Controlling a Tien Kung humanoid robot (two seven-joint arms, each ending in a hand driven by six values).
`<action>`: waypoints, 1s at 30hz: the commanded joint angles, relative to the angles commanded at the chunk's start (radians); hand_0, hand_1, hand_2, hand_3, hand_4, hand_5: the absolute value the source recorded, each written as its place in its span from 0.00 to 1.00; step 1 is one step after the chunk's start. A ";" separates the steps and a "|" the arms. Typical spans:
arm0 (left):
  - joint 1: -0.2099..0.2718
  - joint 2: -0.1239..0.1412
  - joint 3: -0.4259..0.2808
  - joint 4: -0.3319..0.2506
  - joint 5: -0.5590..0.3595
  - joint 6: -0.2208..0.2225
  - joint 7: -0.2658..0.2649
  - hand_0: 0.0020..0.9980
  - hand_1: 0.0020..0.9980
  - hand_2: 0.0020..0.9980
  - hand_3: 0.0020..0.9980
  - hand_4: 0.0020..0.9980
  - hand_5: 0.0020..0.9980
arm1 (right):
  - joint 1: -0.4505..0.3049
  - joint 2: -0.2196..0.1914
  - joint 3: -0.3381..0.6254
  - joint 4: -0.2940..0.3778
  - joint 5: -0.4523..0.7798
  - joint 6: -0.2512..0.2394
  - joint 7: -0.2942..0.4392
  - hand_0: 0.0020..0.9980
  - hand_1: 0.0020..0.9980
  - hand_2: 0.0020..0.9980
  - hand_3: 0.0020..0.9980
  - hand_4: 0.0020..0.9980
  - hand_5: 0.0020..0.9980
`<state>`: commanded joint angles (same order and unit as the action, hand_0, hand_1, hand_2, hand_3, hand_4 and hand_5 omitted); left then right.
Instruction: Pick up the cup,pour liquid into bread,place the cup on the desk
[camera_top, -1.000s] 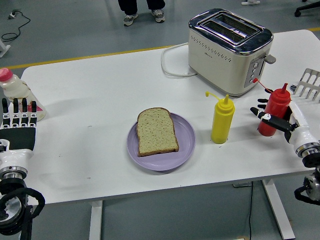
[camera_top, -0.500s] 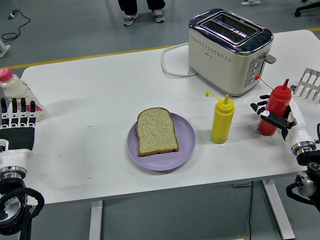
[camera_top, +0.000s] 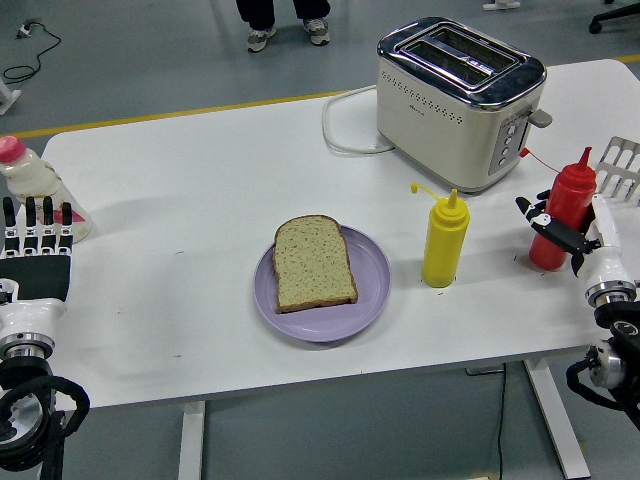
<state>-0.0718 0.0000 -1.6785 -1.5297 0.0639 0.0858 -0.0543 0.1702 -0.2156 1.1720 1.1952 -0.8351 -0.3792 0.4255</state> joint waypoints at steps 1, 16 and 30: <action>0.000 0.000 0.000 0.000 0.000 0.000 0.000 0.86 0.87 0.93 0.84 0.67 1.00 | 0.001 0.000 0.000 -0.001 0.005 -0.005 0.004 0.21 0.15 0.29 0.34 0.83 0.09; 0.005 0.000 0.003 0.000 0.000 0.000 0.000 0.86 0.87 0.93 0.84 0.67 1.00 | 0.003 0.002 0.014 0.006 0.088 -0.039 0.032 0.09 0.04 0.22 0.32 0.81 0.12; 0.002 0.000 -0.002 -0.001 0.001 0.001 0.000 0.86 0.87 0.93 0.84 0.67 1.00 | 0.008 -0.011 0.044 0.081 0.080 -0.049 0.015 0.08 0.01 0.20 0.30 0.80 0.14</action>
<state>-0.0700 0.0000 -1.6803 -1.5307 0.0650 0.0865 -0.0543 0.1778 -0.2267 1.2161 1.2762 -0.7553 -0.4284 0.4409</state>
